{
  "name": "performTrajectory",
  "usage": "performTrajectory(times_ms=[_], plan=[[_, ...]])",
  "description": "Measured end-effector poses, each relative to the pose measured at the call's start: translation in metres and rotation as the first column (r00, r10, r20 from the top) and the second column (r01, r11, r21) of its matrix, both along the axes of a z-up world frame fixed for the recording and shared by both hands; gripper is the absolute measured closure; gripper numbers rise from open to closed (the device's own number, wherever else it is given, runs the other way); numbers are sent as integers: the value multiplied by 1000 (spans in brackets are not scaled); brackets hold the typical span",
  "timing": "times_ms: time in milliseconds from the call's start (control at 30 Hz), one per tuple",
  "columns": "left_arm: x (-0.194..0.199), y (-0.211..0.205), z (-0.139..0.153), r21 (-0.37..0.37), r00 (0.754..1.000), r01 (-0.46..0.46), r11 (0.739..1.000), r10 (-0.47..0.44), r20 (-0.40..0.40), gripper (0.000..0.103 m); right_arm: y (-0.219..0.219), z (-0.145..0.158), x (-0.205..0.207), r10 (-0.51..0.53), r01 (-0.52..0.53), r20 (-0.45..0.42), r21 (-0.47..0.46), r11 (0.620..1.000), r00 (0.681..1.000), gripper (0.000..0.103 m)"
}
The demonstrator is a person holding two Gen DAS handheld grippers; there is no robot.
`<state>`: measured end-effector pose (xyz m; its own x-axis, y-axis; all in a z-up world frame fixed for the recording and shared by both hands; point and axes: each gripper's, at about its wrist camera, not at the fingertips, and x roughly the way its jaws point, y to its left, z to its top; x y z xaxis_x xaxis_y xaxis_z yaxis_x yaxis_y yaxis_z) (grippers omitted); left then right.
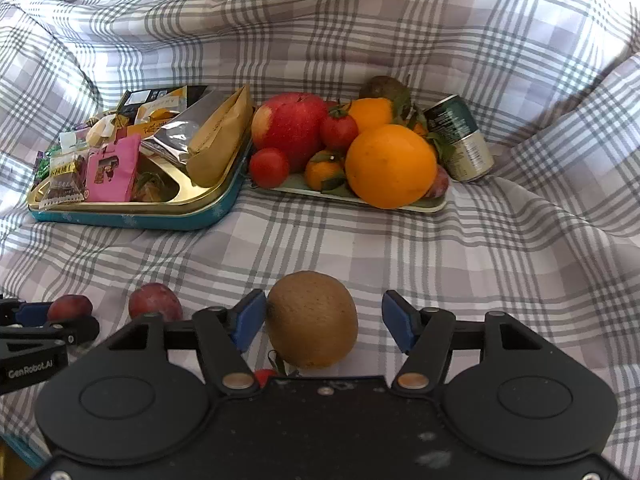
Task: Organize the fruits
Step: 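Close right gripper on brown kiwi while left gripper holds the plum, then carry plum in left gripper and kiwi in right gripper over tray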
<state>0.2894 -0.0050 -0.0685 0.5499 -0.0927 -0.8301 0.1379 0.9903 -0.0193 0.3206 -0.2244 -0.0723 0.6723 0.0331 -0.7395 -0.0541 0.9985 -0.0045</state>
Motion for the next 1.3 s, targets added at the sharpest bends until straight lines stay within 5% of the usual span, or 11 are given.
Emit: performTrajectory(times_ms=[733, 1033, 1300], plan=[[4, 1, 2, -6, 1000, -11, 1000, 11, 1, 59, 7, -26, 16, 22, -24, -43, -37, 999, 999, 47], [-21, 3, 36, -3, 998, -25, 1000, 26, 60, 59, -8, 10, -14, -4, 4, 13, 43, 999, 1000, 47], [-66, 1, 77, -4, 991, -14, 1000, 15, 132, 59, -15, 61, -81, 4, -16, 111, 107, 994, 994, 47]])
